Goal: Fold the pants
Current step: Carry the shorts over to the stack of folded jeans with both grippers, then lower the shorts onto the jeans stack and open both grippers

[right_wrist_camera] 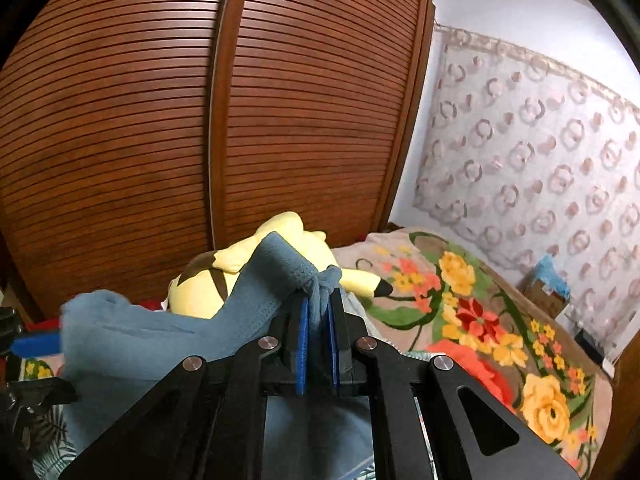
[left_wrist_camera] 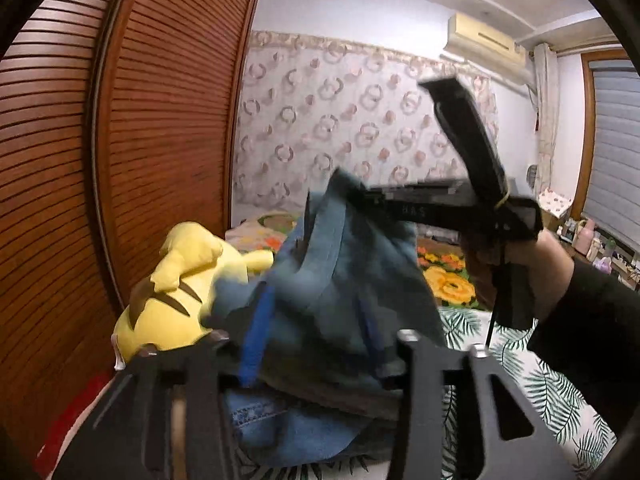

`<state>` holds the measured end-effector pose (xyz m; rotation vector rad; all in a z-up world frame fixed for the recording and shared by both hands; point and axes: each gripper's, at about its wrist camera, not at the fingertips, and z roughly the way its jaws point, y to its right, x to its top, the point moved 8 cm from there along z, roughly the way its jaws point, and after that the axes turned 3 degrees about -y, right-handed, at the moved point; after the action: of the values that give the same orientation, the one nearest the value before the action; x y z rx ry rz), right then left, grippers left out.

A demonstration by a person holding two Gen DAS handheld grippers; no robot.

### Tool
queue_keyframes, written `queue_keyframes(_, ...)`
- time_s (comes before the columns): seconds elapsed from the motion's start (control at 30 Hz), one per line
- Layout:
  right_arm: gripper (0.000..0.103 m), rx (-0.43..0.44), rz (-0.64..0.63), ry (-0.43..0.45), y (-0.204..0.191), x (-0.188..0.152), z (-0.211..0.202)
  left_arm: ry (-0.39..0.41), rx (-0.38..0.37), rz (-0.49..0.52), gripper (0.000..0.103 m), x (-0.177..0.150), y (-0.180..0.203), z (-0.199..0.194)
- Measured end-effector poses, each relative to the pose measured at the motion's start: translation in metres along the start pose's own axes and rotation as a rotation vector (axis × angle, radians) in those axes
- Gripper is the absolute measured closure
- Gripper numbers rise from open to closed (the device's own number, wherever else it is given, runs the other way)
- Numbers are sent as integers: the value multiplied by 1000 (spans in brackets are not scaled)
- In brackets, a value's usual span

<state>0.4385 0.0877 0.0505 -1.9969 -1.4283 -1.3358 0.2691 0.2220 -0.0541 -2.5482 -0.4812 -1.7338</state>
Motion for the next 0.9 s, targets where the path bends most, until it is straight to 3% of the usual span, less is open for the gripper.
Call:
queue_keyframes(0.07, 82, -19, 8, 1, 2, 1, -2, 14, 5, 3, 53, 4, 0, -3)
queue_keyframes(0.2, 74, -19, 50, 11, 6, 3, -11, -2, 19, 34, 53, 9, 3, 2)
queue_keyframes(0.37, 74, 55, 81, 6, 0, -7, -24, -69, 24, 53, 53, 2, 1, 18)
queue_keyframes(0.43, 74, 73, 80, -8, 1, -13, -22, -106, 64, 71, 53, -6, -1, 26)
queue_keyframes(0.67, 74, 53, 161, -109, 30, -33, 14, -168, 92, 65, 53, -29, -11, 34)
queue_keyframes(0.9, 74, 69, 234, -80, 34, -23, 20, -187, 103, 69, 53, -31, -11, 34)
